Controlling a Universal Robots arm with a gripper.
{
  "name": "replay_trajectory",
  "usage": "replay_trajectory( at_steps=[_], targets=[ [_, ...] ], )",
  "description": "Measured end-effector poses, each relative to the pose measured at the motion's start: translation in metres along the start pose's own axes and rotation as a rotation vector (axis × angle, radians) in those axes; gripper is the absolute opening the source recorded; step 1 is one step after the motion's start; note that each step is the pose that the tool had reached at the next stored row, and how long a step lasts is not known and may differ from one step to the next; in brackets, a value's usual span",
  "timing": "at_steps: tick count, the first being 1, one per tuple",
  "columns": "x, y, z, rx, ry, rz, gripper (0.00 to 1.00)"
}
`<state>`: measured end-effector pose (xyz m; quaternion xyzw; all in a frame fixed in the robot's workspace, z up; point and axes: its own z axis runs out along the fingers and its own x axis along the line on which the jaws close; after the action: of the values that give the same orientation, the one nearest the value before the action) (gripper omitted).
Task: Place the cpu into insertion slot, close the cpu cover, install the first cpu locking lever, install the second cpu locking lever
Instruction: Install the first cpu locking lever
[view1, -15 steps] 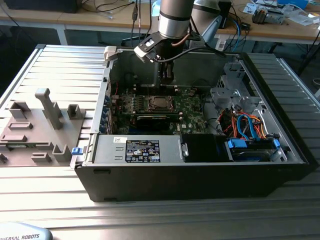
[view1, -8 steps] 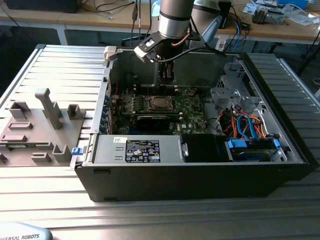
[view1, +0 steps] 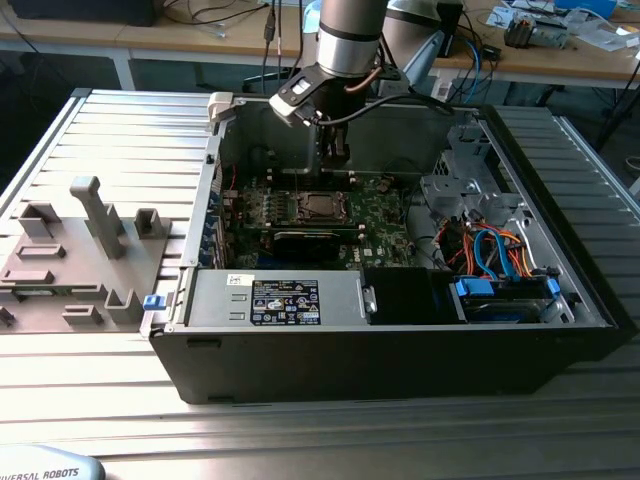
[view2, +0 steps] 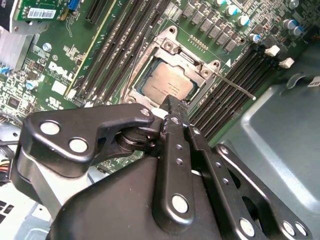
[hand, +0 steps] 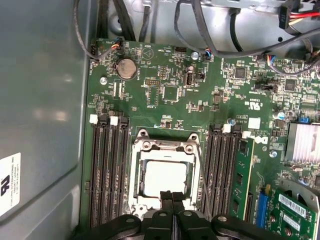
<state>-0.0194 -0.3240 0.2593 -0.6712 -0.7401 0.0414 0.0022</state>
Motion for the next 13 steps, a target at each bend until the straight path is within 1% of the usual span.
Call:
replay_trajectory(
  at_steps=[1, 5, 13],
  targets=[
    [0.0, 0.0, 0.0, -0.0004, -0.0005, -0.008, 0.11],
    [0.0, 0.0, 0.0, -0.0033, -0.0042, -0.063, 0.11],
    [0.0, 0.0, 0.0, -0.006, -0.0075, -0.114, 0.11]
  ],
)
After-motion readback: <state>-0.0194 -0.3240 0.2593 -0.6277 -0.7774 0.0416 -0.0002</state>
